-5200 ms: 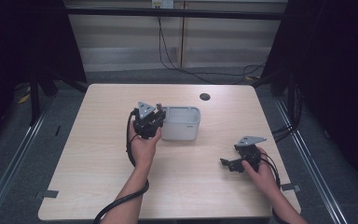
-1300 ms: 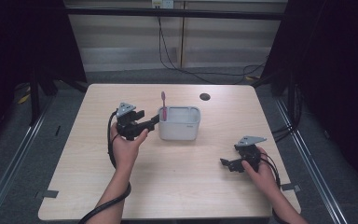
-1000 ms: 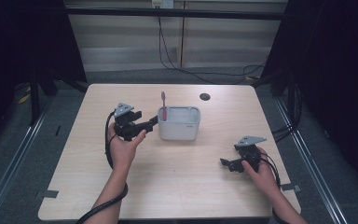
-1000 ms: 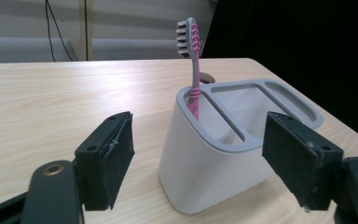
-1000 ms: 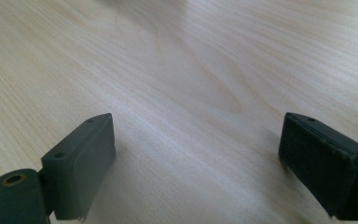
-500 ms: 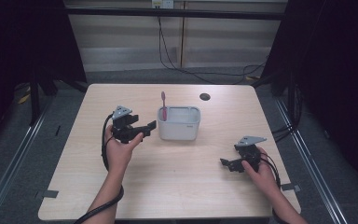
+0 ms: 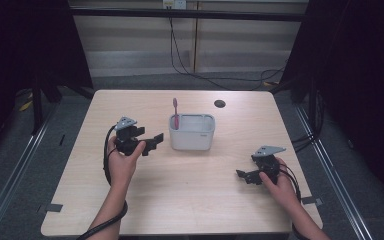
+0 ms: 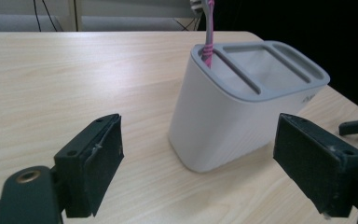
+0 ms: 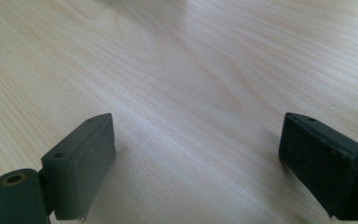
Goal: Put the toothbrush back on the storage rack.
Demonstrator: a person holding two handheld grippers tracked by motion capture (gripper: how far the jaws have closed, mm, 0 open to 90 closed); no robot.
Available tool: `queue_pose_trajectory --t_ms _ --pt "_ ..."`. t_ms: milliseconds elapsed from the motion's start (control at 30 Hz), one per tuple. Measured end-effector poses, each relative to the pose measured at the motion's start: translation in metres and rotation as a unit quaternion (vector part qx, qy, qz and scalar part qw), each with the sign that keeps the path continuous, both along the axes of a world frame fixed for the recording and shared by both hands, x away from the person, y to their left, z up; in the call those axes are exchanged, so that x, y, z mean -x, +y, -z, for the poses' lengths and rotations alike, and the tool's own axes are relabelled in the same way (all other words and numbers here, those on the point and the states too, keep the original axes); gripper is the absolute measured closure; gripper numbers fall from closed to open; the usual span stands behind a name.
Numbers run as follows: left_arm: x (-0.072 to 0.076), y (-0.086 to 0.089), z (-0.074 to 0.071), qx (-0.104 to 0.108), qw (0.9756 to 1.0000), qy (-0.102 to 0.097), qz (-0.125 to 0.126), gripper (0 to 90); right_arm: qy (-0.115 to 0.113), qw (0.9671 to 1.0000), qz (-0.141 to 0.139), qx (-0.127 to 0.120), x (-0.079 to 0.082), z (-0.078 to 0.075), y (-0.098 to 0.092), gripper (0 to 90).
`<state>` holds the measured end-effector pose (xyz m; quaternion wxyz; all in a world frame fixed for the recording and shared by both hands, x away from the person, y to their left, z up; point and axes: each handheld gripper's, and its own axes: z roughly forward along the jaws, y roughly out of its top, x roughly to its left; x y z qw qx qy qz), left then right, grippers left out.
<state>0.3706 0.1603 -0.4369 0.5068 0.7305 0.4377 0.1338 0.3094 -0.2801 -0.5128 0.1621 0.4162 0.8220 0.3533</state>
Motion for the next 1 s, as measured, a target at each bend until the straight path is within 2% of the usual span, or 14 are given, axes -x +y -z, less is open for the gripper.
queue_pose_trajectory --t_ms 200,367,833,1000 --pt "0.002 0.007 0.004 -0.005 0.9999 0.008 0.006 15.5 0.000 1.0000 0.000 0.000 0.000 0.000 0.000 10.3" --pt "0.003 0.012 0.008 -0.018 0.9996 0.014 0.013 15.6 0.000 1.0000 0.000 0.000 0.000 0.000 0.000 10.3" --pt "0.014 0.029 0.015 -0.046 0.9987 0.011 0.022 15.6 0.000 1.0000 0.000 0.000 0.000 0.000 0.000 10.3" --pt "0.017 0.033 0.019 -0.048 0.9985 0.011 0.023 15.6 0.000 1.0000 0.000 0.000 0.000 0.000 0.000 10.3"
